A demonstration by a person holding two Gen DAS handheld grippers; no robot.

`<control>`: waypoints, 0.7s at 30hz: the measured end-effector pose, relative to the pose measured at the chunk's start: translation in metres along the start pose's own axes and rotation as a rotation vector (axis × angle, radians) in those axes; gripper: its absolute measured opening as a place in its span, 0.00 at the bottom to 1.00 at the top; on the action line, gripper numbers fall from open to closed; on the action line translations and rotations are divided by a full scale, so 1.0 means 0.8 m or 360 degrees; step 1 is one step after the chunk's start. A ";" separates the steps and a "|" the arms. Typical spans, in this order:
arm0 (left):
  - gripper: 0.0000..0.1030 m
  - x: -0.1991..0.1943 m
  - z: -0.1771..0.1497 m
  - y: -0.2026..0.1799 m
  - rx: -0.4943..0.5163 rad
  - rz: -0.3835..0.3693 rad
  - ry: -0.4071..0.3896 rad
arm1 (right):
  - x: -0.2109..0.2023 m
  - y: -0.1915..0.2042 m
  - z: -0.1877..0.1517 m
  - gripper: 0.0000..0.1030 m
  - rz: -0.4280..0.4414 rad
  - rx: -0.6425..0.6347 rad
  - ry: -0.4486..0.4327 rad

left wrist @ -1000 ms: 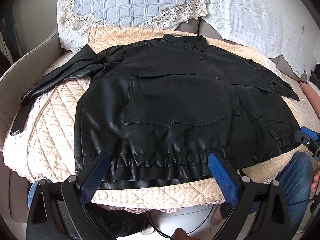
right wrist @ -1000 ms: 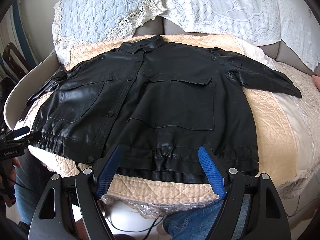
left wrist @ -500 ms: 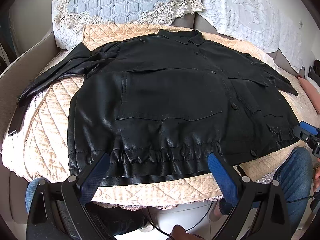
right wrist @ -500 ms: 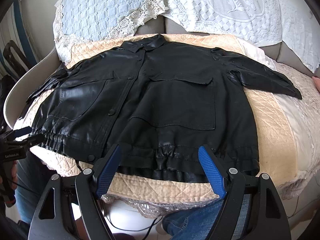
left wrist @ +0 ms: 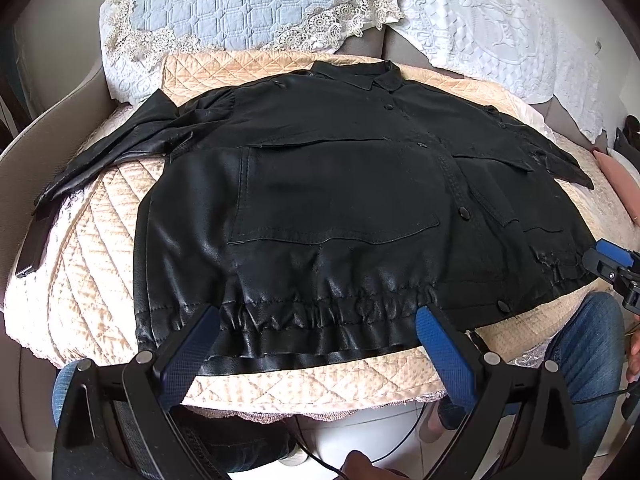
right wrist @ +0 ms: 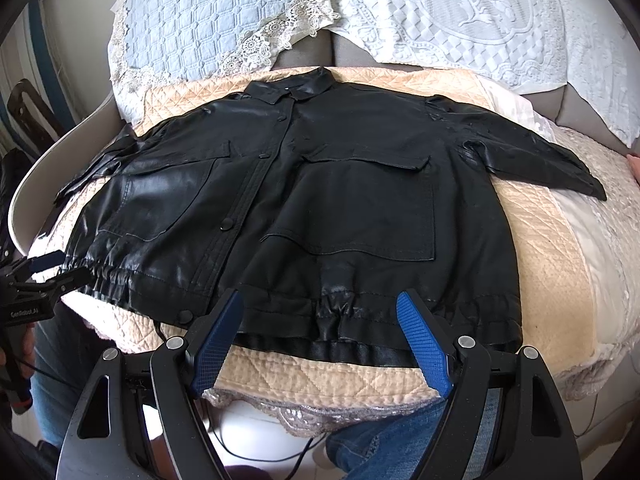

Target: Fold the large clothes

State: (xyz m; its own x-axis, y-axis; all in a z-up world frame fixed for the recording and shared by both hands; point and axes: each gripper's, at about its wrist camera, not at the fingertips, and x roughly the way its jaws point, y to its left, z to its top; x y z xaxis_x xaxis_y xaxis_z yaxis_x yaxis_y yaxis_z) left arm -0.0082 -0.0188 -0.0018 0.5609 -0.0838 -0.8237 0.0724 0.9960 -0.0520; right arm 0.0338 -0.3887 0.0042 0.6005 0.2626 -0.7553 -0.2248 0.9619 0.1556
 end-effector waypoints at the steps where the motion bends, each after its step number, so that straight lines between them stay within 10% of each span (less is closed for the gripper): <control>1: 0.97 0.000 0.000 0.000 0.0001 0.0001 0.0000 | 0.000 0.000 0.000 0.77 0.0001 0.0000 0.0002; 21: 0.97 0.000 0.002 0.001 0.0013 0.0032 -0.0014 | 0.003 0.008 0.002 0.77 0.0013 -0.0023 0.0020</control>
State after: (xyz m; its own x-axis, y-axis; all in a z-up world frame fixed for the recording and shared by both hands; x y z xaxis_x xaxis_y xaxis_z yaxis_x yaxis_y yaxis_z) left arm -0.0069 -0.0182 -0.0011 0.5698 -0.0638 -0.8193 0.0676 0.9972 -0.0306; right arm 0.0352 -0.3818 0.0046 0.5888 0.2692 -0.7621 -0.2408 0.9585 0.1525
